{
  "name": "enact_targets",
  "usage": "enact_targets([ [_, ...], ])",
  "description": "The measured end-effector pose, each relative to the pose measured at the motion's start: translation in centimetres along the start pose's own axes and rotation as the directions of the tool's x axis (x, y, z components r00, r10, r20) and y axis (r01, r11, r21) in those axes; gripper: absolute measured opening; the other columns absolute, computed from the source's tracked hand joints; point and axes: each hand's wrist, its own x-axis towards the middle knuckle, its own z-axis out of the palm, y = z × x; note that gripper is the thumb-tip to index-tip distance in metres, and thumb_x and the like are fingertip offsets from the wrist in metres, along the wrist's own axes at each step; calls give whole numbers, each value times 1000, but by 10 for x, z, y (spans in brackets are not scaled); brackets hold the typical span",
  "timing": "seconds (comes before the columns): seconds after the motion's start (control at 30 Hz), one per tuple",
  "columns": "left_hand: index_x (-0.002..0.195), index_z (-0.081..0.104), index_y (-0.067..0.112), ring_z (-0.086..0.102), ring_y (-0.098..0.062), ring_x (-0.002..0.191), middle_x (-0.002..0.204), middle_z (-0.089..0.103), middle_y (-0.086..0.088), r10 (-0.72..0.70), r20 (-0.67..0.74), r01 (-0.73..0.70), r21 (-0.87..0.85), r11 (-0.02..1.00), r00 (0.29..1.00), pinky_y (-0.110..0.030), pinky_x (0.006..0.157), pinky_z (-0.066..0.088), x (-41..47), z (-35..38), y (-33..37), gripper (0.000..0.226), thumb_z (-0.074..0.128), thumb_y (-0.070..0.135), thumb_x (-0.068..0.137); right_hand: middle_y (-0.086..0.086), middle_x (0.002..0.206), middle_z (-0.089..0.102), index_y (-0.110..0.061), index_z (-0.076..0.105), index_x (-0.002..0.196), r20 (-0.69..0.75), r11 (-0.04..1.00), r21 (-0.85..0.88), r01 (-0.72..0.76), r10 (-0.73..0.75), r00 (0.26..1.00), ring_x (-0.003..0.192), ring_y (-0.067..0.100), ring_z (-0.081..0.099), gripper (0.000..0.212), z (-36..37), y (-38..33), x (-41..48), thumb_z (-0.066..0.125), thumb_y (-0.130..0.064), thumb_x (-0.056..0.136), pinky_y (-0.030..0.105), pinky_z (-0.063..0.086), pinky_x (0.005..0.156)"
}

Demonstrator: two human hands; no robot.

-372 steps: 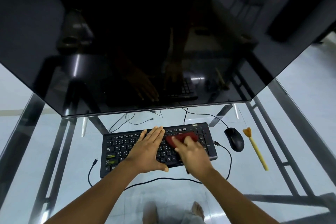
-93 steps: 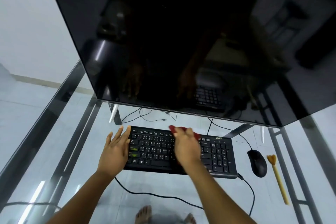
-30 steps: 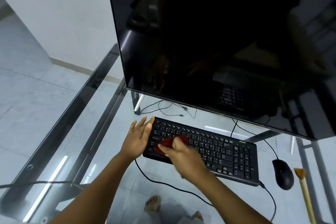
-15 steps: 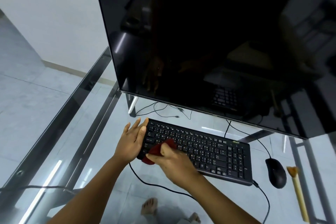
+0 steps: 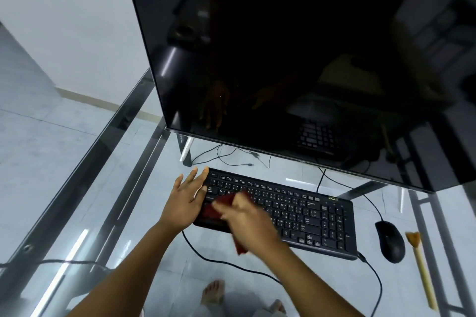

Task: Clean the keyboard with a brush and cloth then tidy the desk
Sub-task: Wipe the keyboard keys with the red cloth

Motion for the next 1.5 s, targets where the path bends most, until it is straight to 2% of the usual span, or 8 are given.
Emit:
enact_targets([
  [0.13, 149, 27, 29, 7, 5, 139, 144, 37, 13, 38, -14, -36, 96, 995, 999, -16, 114, -8, -3, 0, 1, 51, 23, 38, 98, -9, 92, 46, -31, 52, 135, -139, 932, 81, -353, 361, 922, 57, 5, 48, 37, -18, 29, 16, 45, -35, 100, 9, 34, 46],
  [0.47, 151, 18, 24, 7, -2, 143, 151, 37, -3, 108, -51, -90, 279, 956, 993, -27, 118, -5, -8, 4, 1, 55, 12, 39, 98, 2, 106, 54, -24, 51, 133, -97, 878, 66, -475, 479, 872, 72, 17, 63, 35, -25, 22, 61, 39, -30, 102, 31, 57, 62],
  [0.63, 151, 20, 22, 7, -3, 143, 150, 38, -2, 128, -60, -104, 297, 949, 990, -31, 119, -1, -8, 7, -2, 52, 16, 33, 100, 6, 114, 50, -28, 42, 140, 9, 987, 35, -160, 159, 987, 90, 30, 61, 40, -5, -24, 65, 44, -29, 99, 40, 55, 72],
  [0.83, 151, 19, 22, 7, -4, 144, 152, 34, -1, 111, -64, -87, 302, 949, 992, -31, 119, -3, -8, 7, 1, 55, 12, 37, 99, -1, 99, 51, -26, 49, 134, -18, 831, 65, -553, 555, 832, 63, 13, 51, 36, -24, 24, 62, 35, -24, 101, 27, 46, 55],
  [1.0, 151, 22, 19, 6, -2, 143, 152, 34, 2, 133, -65, -108, 299, 948, 989, -28, 118, -4, -9, 5, 2, 53, 16, 33, 99, 8, 117, 48, -33, 39, 141, 40, 978, -6, -208, 208, 977, 89, 30, 63, 41, -9, -20, 66, 40, -28, 101, 37, 53, 72],
  [1.2, 151, 20, 16, 2, -9, 146, 158, 16, 3, 127, -98, -94, 287, 953, 987, -31, 119, 1, -10, 7, 3, 54, 18, 34, 100, 13, 115, 50, -27, 49, 136, -8, 816, -29, -577, 577, 816, 78, 22, 59, 38, -36, 44, 59, 36, -24, 101, 29, 51, 61],
  [1.4, 144, 37, 6, 8, -14, 146, 155, 25, -4, 98, -129, -54, 306, 950, 987, -30, 119, 3, -11, 9, 0, 55, 18, 34, 100, -3, 112, 53, -35, 40, 138, 141, 994, 20, -109, 105, 984, 98, 23, 60, 38, -9, -29, 56, 39, -37, 100, 31, 46, 72],
  [1.5, 144, 37, 7, 9, -14, 146, 154, 27, -4, 80, -135, -35, 309, 950, 988, -29, 119, 1, -12, 9, -1, 57, 16, 37, 100, -7, 108, 54, -32, 44, 138, 35, 949, -27, -314, 314, 949, 88, 19, 60, 38, -20, 7, 63, 38, -33, 100, 32, 51, 71],
])
